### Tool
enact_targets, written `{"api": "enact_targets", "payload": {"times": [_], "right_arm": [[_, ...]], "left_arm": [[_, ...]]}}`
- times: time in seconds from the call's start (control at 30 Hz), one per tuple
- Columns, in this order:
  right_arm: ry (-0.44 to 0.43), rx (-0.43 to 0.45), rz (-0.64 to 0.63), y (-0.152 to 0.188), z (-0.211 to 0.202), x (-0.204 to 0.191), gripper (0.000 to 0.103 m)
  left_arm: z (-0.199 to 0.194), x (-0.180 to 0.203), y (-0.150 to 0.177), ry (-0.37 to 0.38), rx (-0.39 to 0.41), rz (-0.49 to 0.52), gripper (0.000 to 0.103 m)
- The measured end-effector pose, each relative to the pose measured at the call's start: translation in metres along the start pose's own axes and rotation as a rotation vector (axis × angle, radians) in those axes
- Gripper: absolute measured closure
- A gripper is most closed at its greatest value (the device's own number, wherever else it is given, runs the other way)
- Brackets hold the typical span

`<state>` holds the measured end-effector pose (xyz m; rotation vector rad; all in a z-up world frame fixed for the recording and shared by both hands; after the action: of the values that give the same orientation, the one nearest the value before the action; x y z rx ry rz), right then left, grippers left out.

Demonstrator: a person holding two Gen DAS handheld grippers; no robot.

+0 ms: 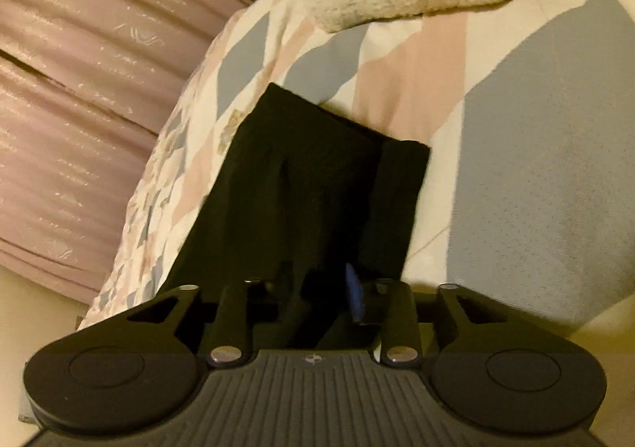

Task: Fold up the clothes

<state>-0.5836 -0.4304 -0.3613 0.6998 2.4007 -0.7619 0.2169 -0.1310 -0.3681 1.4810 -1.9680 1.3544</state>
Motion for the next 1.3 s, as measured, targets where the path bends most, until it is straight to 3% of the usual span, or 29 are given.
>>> {"api": "enact_targets", "payload": {"times": [0.1, 0.13, 0.17, 0.23, 0.33, 0.47, 0.57, 0.8, 0.9, 1.03, 1.13, 1.23, 1.27, 1.3], "right_arm": [[-0.004, -0.013, 0.015, 0.000, 0.000, 0.004, 0.068], [-0.004, -0.006, 0.011, -0.002, -0.003, 0.002, 0.086], [-0.005, 0.000, 0.006, -0.005, -0.006, 0.001, 0.098], [-0.006, 0.013, -0.003, -0.011, -0.011, -0.001, 0.101], [-0.008, 0.032, -0.017, -0.019, -0.020, -0.005, 0.102], [-0.010, 0.058, -0.036, -0.031, -0.032, -0.010, 0.102], [-0.007, 0.071, -0.046, -0.037, -0.039, -0.012, 0.102], [0.103, -0.018, -0.039, -0.007, -0.006, 0.028, 0.103], [0.086, -0.008, -0.034, -0.008, -0.010, 0.030, 0.103], [0.094, -0.007, -0.053, -0.012, -0.014, 0.027, 0.095], [0.073, -0.006, -0.046, -0.013, -0.015, 0.027, 0.102], [0.030, 0.010, -0.053, -0.017, -0.027, 0.018, 0.102], [0.020, 0.017, -0.057, -0.019, -0.031, 0.016, 0.101], [0.038, 0.022, -0.071, -0.019, -0.034, 0.015, 0.094]], "left_arm": [[0.006, 0.008, 0.000, -0.021, -0.018, 0.053, 0.077], [0.008, 0.012, -0.001, -0.030, -0.023, 0.075, 0.084], [0.009, 0.016, -0.001, -0.043, -0.027, 0.105, 0.101], [0.003, 0.028, -0.004, -0.060, -0.009, 0.183, 0.102], [-0.012, 0.047, -0.008, -0.074, 0.034, 0.303, 0.102], [-0.039, 0.071, -0.017, -0.027, 0.085, 0.371, 0.102], [-0.048, 0.078, -0.012, -0.041, 0.094, 0.452, 0.102], [-0.024, 0.030, 0.026, -0.179, -0.033, 0.506, 0.101], [-0.027, 0.027, 0.031, -0.172, -0.022, 0.527, 0.101], [-0.031, 0.027, 0.031, -0.160, -0.023, 0.544, 0.100], [-0.034, 0.023, 0.026, -0.129, -0.029, 0.476, 0.101], [-0.040, 0.038, 0.019, -0.118, 0.002, 0.533, 0.101], [-0.040, 0.039, 0.017, -0.124, 0.011, 0.548, 0.096], [-0.042, 0.042, 0.018, -0.131, 0.017, 0.577, 0.092]]}}
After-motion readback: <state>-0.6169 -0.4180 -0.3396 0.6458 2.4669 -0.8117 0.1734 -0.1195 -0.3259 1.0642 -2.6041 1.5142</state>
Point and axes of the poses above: each gripper's, at about its wrist camera, not at the fingertips, and z roughly the way its jaws point, x to its right, y to its underside, the point moved 6 cm from there along z, roughly the way its jaws point, and after that the axes turned 9 degrees about y, right-handed, at the moved point
